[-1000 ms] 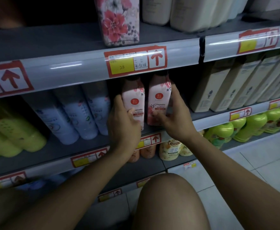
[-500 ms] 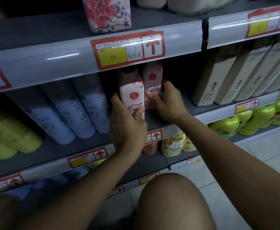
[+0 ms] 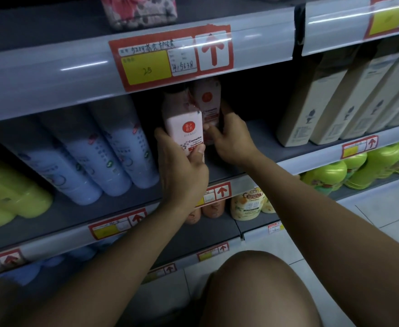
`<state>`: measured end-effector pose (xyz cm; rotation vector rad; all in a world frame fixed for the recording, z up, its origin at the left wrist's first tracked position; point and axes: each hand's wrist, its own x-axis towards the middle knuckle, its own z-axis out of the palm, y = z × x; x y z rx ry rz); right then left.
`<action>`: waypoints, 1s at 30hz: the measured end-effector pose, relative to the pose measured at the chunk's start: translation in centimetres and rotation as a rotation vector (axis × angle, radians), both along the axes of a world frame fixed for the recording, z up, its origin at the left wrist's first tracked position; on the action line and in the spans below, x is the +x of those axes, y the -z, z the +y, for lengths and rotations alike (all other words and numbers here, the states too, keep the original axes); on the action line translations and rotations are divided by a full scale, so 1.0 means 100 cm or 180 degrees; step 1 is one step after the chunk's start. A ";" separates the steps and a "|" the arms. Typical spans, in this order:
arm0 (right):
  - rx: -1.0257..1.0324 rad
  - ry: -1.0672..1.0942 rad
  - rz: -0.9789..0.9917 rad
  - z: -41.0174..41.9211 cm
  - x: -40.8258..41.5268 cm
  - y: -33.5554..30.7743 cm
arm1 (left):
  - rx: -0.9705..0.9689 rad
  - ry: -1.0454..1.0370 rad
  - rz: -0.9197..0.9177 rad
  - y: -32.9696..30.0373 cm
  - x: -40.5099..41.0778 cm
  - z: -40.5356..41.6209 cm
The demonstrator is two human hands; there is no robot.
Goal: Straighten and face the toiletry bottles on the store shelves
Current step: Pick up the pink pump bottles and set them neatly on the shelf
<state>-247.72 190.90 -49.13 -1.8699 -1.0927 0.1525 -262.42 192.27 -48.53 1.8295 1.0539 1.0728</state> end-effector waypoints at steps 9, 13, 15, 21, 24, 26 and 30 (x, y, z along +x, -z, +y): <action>-0.0035 0.0016 0.0143 0.001 -0.001 0.002 | -0.0189 0.0240 -0.0123 0.001 -0.006 0.016; -0.0060 0.0070 0.0171 -0.002 -0.005 0.001 | -0.0128 0.0324 -0.0103 0.000 -0.011 0.017; -0.0114 0.0127 0.0144 -0.003 -0.008 0.001 | -0.0144 0.0321 -0.0101 0.000 -0.012 0.017; -0.0361 0.0198 0.0111 -0.006 -0.014 -0.007 | -0.0141 0.0117 0.0065 -0.007 -0.013 0.020; -0.0376 0.0263 -0.0008 -0.013 -0.020 -0.011 | -0.0048 -0.0026 0.0225 -0.011 -0.014 0.018; -0.0372 0.0317 -0.0063 -0.019 -0.024 -0.012 | -0.0002 -0.0083 0.0405 -0.010 -0.017 0.016; -0.0206 0.0464 -0.0189 -0.038 -0.036 -0.015 | -0.0093 0.0190 0.0379 -0.013 -0.031 0.009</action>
